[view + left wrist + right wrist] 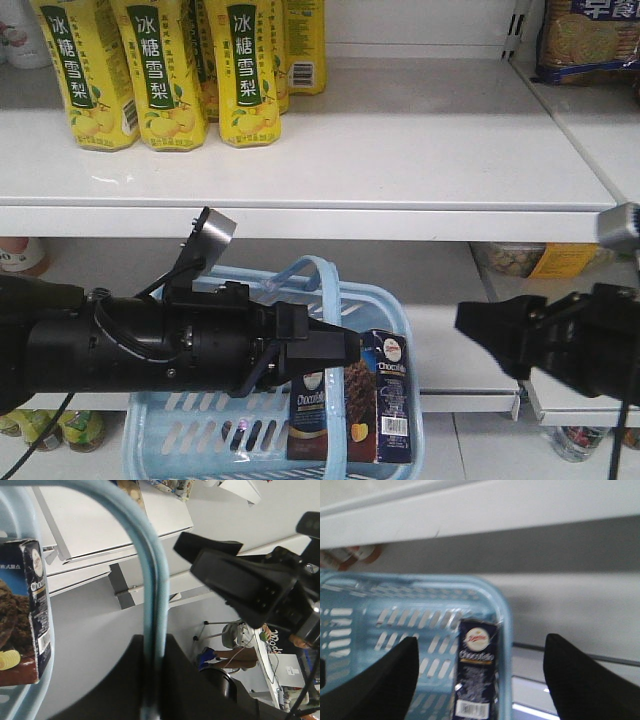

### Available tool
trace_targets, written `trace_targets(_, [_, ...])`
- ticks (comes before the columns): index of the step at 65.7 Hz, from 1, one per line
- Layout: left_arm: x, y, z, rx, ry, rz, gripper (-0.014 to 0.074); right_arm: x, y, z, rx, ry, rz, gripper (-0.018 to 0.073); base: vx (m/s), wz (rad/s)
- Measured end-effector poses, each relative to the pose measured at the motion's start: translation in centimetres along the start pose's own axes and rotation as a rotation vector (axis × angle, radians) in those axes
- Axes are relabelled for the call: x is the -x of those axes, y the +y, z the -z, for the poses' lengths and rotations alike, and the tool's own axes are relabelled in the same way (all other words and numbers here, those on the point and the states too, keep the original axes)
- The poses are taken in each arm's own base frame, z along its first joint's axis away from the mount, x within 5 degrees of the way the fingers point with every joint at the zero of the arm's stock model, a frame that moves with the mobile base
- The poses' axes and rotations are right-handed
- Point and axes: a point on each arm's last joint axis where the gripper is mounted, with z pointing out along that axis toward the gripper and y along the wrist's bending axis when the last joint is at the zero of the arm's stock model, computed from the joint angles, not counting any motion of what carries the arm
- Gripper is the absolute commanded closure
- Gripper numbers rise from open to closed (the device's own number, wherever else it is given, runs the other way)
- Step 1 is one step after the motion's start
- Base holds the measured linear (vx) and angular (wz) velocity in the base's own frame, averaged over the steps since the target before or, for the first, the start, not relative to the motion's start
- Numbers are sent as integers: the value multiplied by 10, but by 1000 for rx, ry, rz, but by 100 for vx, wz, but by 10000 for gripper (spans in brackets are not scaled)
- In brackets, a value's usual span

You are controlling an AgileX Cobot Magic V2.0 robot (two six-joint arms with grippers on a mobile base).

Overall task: Left arm holds basket, right arm returns cookies
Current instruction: 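Move the open right gripper toward the cookie boxes in the basket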

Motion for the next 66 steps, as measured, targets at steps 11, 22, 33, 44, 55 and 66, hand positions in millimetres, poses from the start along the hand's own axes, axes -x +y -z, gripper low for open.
trace_targets(11, [0, 0, 0, 0, 0, 0, 599, -10, 6, -27, 113, 152, -26, 64, 0, 0])
trace_targets(22, [0, 0, 0, 0, 0, 0, 599, -13, 8, -40, 188, 193, -18, 34, 0, 0])
trace_targets(33, [0, 0, 0, 0, 0, 0, 599, -13, 8, -47, 210, 204, -10, 15, 0, 0])
trace_targets(44, [0, 0, 0, 0, 0, 0, 599, -16, 3, -57, 199, 238, -24, 16, 0, 0])
trace_targets(55, [0, 0, 0, 0, 0, 0, 599, -21, -4, -72, 179, 293, -61, 17, 0, 0])
trace_targets(66, [0, 0, 0, 0, 0, 0, 599, -26, -10, -83, 164, 335, -81, 17, 0, 0])
